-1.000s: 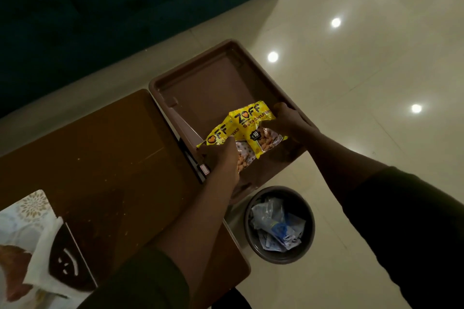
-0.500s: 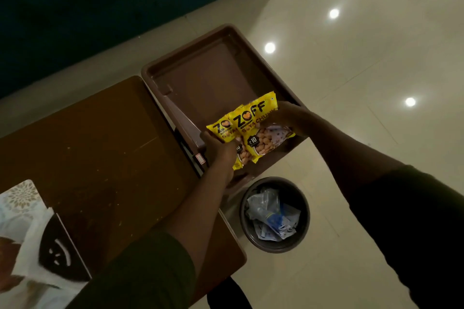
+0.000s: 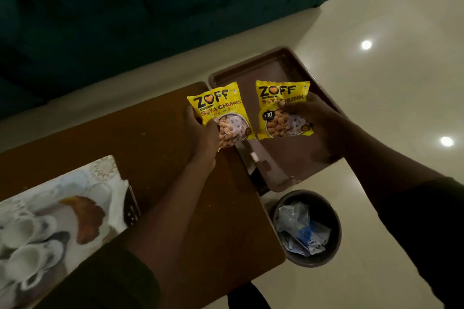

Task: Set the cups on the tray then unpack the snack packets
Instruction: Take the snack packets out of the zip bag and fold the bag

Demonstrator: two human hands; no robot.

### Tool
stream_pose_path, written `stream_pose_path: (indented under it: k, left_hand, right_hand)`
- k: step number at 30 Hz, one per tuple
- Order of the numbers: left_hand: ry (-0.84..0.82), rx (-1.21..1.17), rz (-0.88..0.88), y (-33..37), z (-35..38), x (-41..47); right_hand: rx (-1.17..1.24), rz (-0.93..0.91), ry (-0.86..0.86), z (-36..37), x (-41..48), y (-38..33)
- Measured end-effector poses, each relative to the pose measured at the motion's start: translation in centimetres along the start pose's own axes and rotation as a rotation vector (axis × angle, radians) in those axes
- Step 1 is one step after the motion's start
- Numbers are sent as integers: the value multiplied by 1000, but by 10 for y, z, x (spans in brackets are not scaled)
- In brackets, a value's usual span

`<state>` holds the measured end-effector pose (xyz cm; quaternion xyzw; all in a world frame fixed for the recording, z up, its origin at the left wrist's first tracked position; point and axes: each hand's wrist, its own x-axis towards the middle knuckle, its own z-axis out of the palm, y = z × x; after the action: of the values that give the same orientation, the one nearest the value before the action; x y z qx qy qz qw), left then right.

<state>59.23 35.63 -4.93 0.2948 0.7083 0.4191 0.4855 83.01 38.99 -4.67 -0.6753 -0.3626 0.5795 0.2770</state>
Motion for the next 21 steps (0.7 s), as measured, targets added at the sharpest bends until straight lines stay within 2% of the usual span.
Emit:
stream_pose_path:
  k: [6,14,17,21]
  left_hand:
    - [135,113,64,3,-110,6]
    - [284,34,124,4,-264,14]
    - [259,-17,98,-2,-330,15]
    - [236,-125,75,-25,-422,18]
  right_hand:
    - [41,-165,-63,104,-10,-29]
    - [36,-192,-130,254,-44,-74]
    - [55,-185,-186,311,-62,-78]
    - [-84,-187,-243,382,-83,-66]
